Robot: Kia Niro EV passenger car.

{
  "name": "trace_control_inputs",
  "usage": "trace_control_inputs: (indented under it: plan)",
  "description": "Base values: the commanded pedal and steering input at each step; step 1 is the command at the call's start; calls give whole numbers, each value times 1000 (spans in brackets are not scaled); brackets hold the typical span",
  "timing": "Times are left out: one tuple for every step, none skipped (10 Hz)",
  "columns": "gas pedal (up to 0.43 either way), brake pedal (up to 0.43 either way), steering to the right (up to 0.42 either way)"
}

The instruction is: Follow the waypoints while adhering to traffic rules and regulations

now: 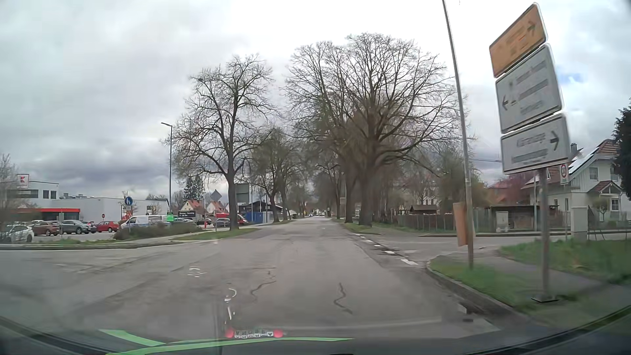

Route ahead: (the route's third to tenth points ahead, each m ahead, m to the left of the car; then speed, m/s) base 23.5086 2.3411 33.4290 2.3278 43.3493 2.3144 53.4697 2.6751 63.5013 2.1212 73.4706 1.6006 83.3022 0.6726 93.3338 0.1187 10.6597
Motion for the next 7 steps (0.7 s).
trace_control_inputs:
  plan:
    - [110,0,6]
    - [110,0,5]
    - [110,0,5]
    - [110,0,5]
    - [110,0,5]
    - [110,0,5]
    - [110,0,4]
